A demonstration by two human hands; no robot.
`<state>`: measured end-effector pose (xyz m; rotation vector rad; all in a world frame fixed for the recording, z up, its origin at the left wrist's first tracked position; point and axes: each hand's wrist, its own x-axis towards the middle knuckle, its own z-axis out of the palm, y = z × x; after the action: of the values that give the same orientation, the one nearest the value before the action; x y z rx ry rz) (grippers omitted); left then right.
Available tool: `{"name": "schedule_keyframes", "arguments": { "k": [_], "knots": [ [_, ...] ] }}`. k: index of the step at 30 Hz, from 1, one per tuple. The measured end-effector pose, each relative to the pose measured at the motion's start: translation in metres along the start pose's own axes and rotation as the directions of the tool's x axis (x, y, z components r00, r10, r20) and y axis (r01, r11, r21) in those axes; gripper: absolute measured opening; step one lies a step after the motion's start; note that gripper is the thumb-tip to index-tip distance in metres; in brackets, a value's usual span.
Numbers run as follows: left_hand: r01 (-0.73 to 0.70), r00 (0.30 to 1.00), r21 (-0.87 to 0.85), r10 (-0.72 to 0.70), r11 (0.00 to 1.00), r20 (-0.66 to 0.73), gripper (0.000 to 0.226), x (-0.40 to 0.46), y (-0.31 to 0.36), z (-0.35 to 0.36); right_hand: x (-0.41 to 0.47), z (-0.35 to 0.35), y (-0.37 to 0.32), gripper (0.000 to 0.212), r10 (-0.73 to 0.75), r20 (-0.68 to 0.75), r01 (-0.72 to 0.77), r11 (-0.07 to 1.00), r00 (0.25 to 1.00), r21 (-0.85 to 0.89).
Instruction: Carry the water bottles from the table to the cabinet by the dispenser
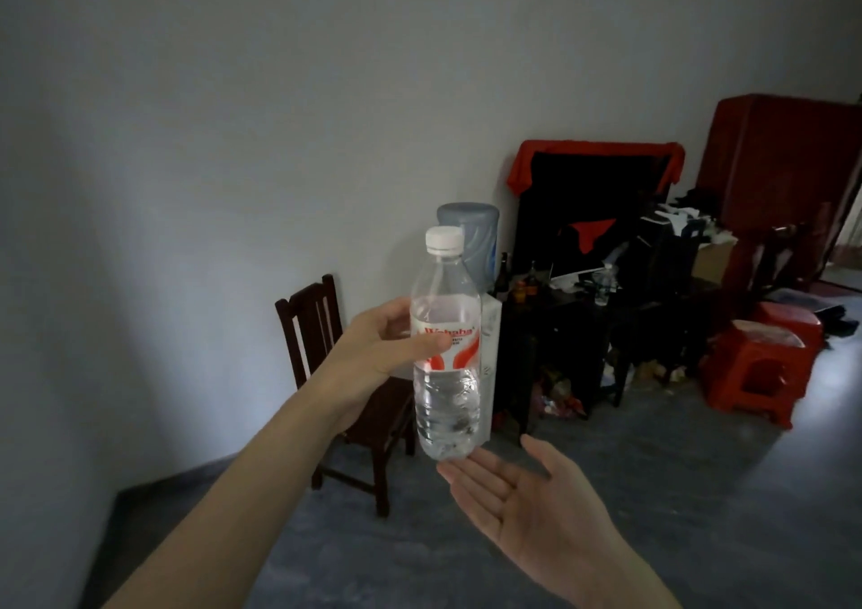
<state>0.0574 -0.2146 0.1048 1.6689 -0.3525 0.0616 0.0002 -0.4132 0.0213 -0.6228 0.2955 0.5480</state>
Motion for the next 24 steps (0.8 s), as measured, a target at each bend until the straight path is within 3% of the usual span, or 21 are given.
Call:
{"name": "schedule_keyframes", "arguments": {
  "k": [11, 18, 24],
  "knots": [
    [0.050, 0.996, -0.327, -0.071, 0.944, -0.053, 0.054, 0.183, -0.076, 0.006, 0.153, -0.015, -0.119, 0.062, 0.015, -0.035, -0.014, 1.000, 0.999, 0.022],
    [-0.029, 0.999, -0.283, 0.023, 0.959, -0.027, 0.064, 0.319, -0.099, 0.005, 0.265, -0.002, -0.202, 0.060, 0.050, -0.038, -0.049, 0.998, 0.998, 0.043],
    [-0.031, 0.995, -0.187, 0.049, 0.982, 0.089, 0.068, 0.418, -0.117, 0.035, 0.309, -0.024, -0.278, 0.062, -0.031, -0.076, 0.038, 0.995, 0.997, 0.090]
  ]
}}
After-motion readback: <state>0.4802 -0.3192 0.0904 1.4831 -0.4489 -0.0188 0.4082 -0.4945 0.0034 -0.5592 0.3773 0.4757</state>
